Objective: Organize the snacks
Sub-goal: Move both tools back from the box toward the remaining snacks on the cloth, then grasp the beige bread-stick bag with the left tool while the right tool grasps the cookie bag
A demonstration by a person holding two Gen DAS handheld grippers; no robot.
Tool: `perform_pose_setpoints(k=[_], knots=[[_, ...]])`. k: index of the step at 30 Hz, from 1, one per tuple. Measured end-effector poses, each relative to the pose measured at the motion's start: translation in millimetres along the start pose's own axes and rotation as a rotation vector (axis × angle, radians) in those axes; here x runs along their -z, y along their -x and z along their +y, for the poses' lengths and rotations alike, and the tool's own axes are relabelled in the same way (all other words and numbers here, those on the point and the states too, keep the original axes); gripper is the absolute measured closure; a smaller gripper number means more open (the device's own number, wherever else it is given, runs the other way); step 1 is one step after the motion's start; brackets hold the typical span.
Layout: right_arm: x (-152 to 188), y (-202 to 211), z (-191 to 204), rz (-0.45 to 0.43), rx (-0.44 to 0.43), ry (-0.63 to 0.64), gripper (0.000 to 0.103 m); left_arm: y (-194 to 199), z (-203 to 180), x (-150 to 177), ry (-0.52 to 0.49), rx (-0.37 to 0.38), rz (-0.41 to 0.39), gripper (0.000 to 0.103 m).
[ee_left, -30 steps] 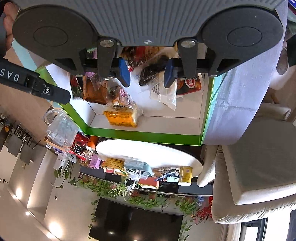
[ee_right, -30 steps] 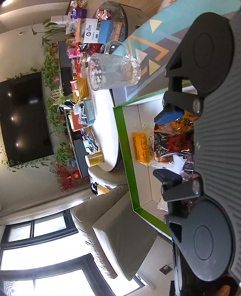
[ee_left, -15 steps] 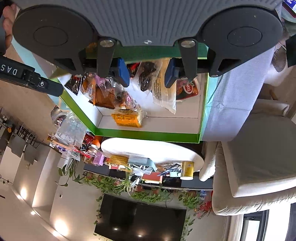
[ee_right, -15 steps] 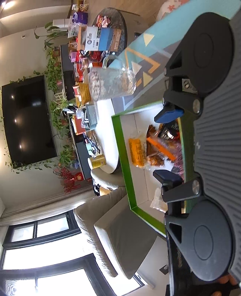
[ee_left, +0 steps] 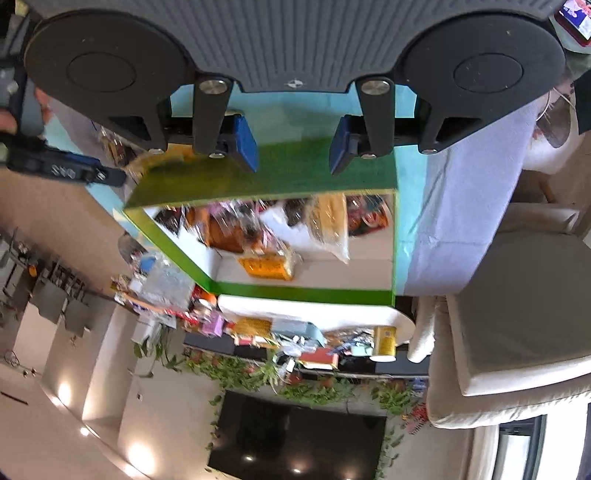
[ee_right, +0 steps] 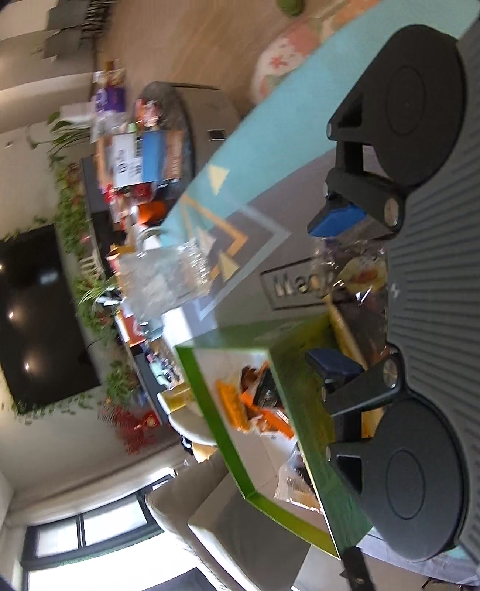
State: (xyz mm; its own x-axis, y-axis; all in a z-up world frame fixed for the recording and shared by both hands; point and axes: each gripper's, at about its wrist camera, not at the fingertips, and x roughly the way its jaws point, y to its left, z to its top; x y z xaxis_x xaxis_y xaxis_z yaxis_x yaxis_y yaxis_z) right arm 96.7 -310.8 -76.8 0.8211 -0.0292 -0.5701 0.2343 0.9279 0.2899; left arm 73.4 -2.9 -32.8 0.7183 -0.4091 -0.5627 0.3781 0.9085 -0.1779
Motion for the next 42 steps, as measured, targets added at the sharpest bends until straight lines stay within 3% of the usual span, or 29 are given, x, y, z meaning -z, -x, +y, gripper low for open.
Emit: perform_pose_setpoints(k=[13,27,33,42], knots=[[1.5,-11.4,-1.3,0.039,-0.019,-0.037,0.041,-15.0,-18.2,18.7,-0.059,0.010,0.095,0.063],[10.1,-9.2,20.5,0.063,-0.062,0.079,0.041,-25.4,-9.9,19.2,0.025,-0.007,0.134,0.063],[19.3,1.5,31.2,0.105,-0.164,0.101,0.041,-25.3,-6.9,20.4,0.040,-0.010,0.142,0.063],[46.7,20.8,61.9,0.192,-0.318,0.238,0.041,-21.2,-4.3,23.5,0.045,-0.016,0.143,0.063]])
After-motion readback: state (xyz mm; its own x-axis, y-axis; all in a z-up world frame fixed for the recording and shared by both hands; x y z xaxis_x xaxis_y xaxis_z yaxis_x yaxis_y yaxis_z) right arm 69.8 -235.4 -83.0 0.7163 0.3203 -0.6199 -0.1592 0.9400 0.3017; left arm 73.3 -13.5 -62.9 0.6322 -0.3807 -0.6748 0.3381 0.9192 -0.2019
